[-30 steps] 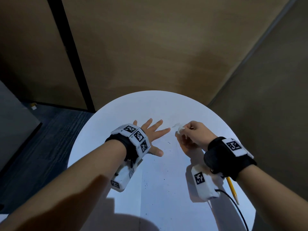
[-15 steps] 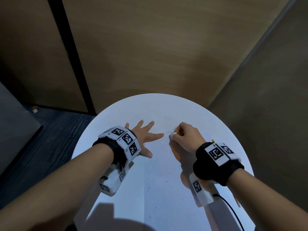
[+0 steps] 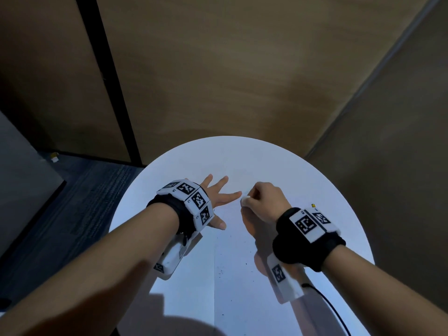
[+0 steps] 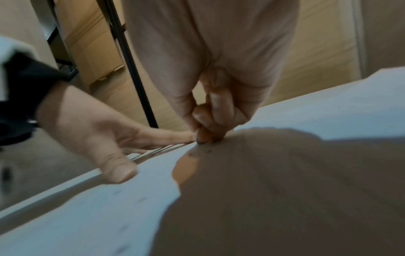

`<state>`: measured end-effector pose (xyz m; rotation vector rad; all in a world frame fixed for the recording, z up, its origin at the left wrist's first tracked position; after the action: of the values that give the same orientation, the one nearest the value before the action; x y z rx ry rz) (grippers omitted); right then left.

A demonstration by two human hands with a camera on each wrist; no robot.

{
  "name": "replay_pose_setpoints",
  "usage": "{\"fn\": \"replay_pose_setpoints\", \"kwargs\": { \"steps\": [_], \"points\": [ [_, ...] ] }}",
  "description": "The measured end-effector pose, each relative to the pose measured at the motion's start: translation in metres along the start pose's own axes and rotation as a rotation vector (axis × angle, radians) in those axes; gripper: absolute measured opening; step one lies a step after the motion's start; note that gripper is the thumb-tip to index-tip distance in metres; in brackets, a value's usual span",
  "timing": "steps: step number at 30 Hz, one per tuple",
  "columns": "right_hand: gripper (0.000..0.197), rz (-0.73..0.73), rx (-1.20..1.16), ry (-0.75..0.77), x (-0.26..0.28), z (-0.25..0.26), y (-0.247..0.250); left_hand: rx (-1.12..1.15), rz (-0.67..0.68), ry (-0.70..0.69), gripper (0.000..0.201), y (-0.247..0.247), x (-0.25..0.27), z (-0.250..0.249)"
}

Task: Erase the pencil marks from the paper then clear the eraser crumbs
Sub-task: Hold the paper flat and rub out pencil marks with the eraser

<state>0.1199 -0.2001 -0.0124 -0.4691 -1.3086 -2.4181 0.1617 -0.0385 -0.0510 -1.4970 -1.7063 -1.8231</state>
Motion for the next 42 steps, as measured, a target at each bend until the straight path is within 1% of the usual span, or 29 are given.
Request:
{"fn": "replay_pose_setpoints", "kwargs": {
  "steps": [1, 2, 5, 6, 9, 11, 14, 15, 17, 19, 20, 21, 23, 25, 28, 30, 33, 34, 35, 37, 39, 40, 42],
  "points": [
    [0.014, -0.02, -0.017, -0.009, 0.0, 0.0, -0.003, 0.003, -0.003, 0.001, 0.095, 0.0, 0.0, 0.0],
    [0.015, -0.008, -0.018, -0.007, 0.002, 0.001, -0.008, 0.009, -0.007, 0.002, 0.095, -0.001, 0.0, -0.001],
    [0.016, 0.117, 0.021, 0.005, 0.008, 0.003, -0.016, 0.02, -0.017, 0.005, 0.094, -0.003, -0.001, 0.0],
    [0.015, 0.121, 0.026, 0.004, 0.007, 0.004, -0.011, 0.013, -0.017, 0.007, 0.094, -0.003, -0.002, 0.001],
    [0.013, 0.01, 0.004, -0.031, -0.002, 0.007, 0.001, -0.009, -0.011, 0.014, 0.094, -0.002, -0.003, 0.001],
    [0.013, -0.012, 0.01, -0.038, -0.001, 0.01, -0.006, -0.007, -0.017, 0.016, 0.093, -0.003, -0.002, 0.0],
    [0.019, 0.121, 0.067, 0.002, 0.006, 0.014, -0.021, -0.001, -0.039, 0.014, 0.092, -0.004, -0.002, -0.001],
    [0.017, 0.14, 0.073, 0.006, 0.005, 0.014, -0.019, -0.001, -0.043, 0.011, 0.092, -0.004, -0.002, 0.0],
    [0.012, 0.069, 0.047, -0.01, -0.002, 0.013, -0.007, -0.003, -0.038, 0.002, 0.093, -0.003, -0.003, 0.0],
    [0.013, -0.033, 0.015, -0.044, -0.007, 0.011, -0.001, -0.009, -0.034, 0.001, 0.093, -0.002, -0.002, -0.001],
    [0.013, -0.048, 0.023, -0.046, -0.006, 0.011, -0.003, -0.005, -0.034, 0.001, 0.093, -0.002, -0.001, -0.001],
    [0.013, -0.034, 0.038, -0.03, -0.002, 0.011, -0.009, 0.002, -0.035, -0.001, 0.092, -0.003, -0.001, -0.001],
    [0.012, 0.044, 0.077, 0.01, 0.005, 0.012, -0.02, 0.007, -0.043, -0.002, 0.092, -0.004, -0.001, 0.0],
    [0.011, 0.078, 0.087, 0.017, 0.006, 0.013, -0.016, 0.003, -0.043, 0.001, 0.092, -0.004, -0.001, 0.0],
    [0.012, -0.032, 0.035, -0.029, -0.004, 0.01, -0.002, -0.016, -0.034, 0.002, 0.093, -0.002, -0.001, 0.0],
    [0.012, -0.044, 0.045, -0.025, -0.001, 0.01, -0.008, 0.001, -0.035, -0.003, 0.093, -0.003, -0.001, 0.0],
    [0.011, 0.085, 0.103, 0.022, 0.009, 0.013, -0.019, 0.007, -0.046, 0.0, 0.092, -0.006, -0.003, 0.001],
    [0.011, 0.1, 0.113, 0.022, 0.009, 0.013, -0.015, -0.002, -0.047, 0.0, 0.092, -0.006, -0.004, 0.002],
    [0.011, 0.08, 0.116, 0.011, 0.004, 0.012, -0.009, -0.009, -0.047, -0.001, 0.093, -0.005, -0.003, 0.001],
    [0.01, -0.008, 0.069, -0.029, -0.005, 0.008, 0.003, -0.013, -0.05, -0.009, 0.093, -0.004, -0.004, 0.002],
    [0.011, -0.046, 0.06, -0.04, -0.004, 0.005, 0.0, -0.004, -0.058, -0.014, 0.093, -0.005, -0.003, 0.002],
    [0.013, -0.02, 0.079, -0.026, 0.0, 0.004, -0.005, 0.002, -0.06, -0.014, 0.093, -0.006, -0.003, 0.002],
    [0.019, 0.084, 0.132, -0.001, 0.011, 0.004, -0.012, 0.004, -0.059, -0.012, 0.093, -0.007, -0.004, 0.003]
  ]
}}
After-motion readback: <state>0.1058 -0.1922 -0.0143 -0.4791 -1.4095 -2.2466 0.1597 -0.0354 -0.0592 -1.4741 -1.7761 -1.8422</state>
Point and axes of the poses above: each hand's wrist, its own x-axis away from the middle knuckle, its own y-axis out of the back of the hand, z = x × y, the point moved 1 cm from there along -x, towards the middle knuckle, and after that the axes turned 15 degrees about z, right-handed, at the moved point
